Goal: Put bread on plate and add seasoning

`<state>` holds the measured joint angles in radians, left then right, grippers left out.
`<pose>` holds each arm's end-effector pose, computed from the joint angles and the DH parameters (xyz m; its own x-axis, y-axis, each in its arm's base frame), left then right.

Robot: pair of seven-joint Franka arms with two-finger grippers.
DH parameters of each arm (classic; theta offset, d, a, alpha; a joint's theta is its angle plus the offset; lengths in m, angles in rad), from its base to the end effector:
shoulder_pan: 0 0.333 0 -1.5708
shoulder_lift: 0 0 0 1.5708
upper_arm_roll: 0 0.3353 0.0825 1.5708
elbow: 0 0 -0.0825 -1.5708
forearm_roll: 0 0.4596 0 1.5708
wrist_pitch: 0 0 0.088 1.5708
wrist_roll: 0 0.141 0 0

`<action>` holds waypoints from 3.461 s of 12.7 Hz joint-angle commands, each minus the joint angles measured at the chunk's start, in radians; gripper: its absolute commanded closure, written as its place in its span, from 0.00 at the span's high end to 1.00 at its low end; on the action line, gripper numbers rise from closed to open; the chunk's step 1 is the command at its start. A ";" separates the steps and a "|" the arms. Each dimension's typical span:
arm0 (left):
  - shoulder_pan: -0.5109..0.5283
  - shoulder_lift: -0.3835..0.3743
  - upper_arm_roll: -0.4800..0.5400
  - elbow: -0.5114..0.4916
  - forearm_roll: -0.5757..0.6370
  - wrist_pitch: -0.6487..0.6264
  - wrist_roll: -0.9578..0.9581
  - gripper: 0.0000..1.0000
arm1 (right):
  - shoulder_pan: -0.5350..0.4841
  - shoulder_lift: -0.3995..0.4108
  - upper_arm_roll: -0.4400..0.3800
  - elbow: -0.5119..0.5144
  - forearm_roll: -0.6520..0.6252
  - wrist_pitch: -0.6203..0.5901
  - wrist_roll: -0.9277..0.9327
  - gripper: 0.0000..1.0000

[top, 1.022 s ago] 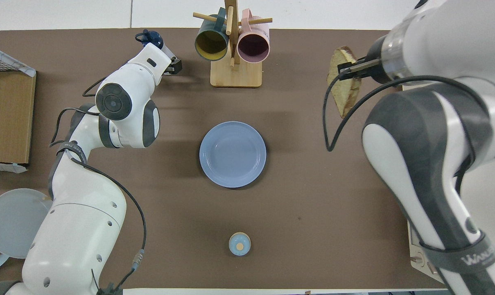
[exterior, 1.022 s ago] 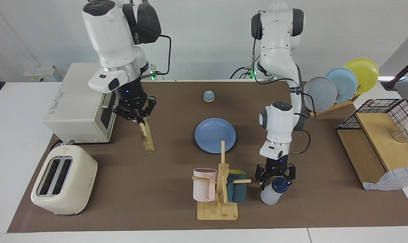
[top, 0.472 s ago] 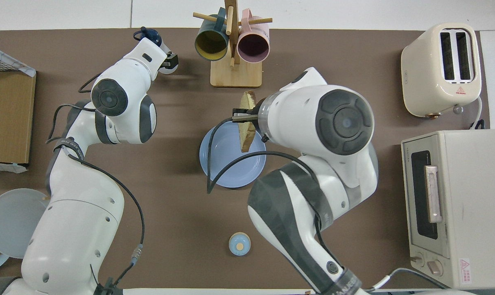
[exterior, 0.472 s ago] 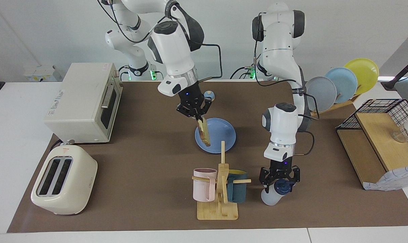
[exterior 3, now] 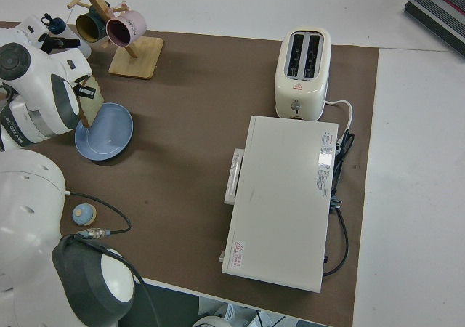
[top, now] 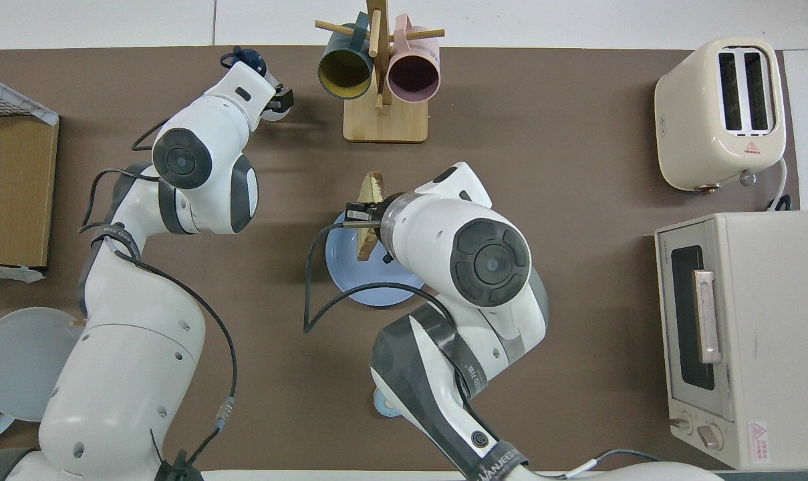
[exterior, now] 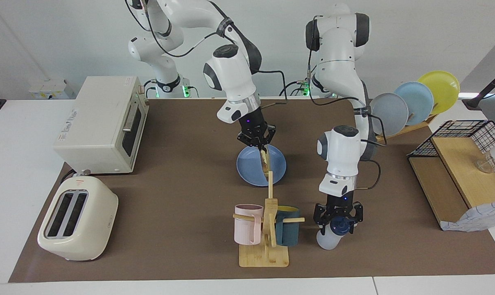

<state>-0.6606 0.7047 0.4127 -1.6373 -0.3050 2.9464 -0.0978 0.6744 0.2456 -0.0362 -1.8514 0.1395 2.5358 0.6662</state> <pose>0.7894 -0.2346 0.2488 0.7790 -0.0289 0.6263 -0.0611 -0.9977 0.0299 0.5929 0.4428 0.3886 0.9513 -0.1645 0.2605 -0.0668 -0.9356 -0.3467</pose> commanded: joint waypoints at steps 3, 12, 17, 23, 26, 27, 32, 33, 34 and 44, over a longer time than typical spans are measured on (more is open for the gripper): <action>0.047 0.104 -0.021 0.146 0.015 -0.009 -0.063 0.87 | 0.005 -0.025 -0.002 -0.083 0.025 0.014 0.024 0.00; 0.042 0.013 -0.025 0.065 0.011 -0.010 -0.008 0.00 | -0.041 -0.083 -0.005 -0.247 0.026 0.031 0.035 0.00; 0.082 -0.117 -0.028 0.065 0.009 -0.188 -0.003 0.00 | -0.044 -0.081 -0.007 -0.232 0.023 0.020 0.024 1.00; 0.116 -0.332 -0.021 0.062 0.009 -0.575 0.387 0.00 | -0.101 -0.103 -0.010 -0.177 0.008 -0.055 0.015 1.00; 0.122 -0.456 -0.017 0.051 0.009 -0.833 0.626 0.00 | -0.093 -0.126 -0.005 -0.177 0.011 -0.051 0.013 1.00; 0.130 -0.496 -0.017 0.037 0.009 -0.895 0.688 0.00 | -0.098 -0.132 -0.005 -0.178 0.011 -0.055 0.015 1.00; 0.115 -0.691 -0.017 -0.094 0.050 -1.082 1.047 0.00 | -0.229 -0.164 -0.014 -0.027 0.008 -0.356 -0.075 1.00; 0.105 -0.709 -0.026 -0.102 0.088 -1.104 1.097 0.00 | -0.280 -0.163 -0.014 0.060 0.008 -0.509 -0.139 1.00; 0.070 -0.726 -0.026 -0.116 0.112 -1.113 1.127 0.00 | -0.323 -0.166 -0.016 0.117 0.008 -0.613 -0.186 1.00; -0.140 -0.939 -0.069 -0.464 0.242 -0.978 1.138 0.00 | -0.590 -0.356 -0.016 0.115 -0.054 -1.005 -0.445 1.00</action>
<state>-0.7897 -0.1308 0.3500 -1.9611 -0.0849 1.8964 1.0427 0.1130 -0.0419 -0.0638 -1.6411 0.0952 1.5289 0.2643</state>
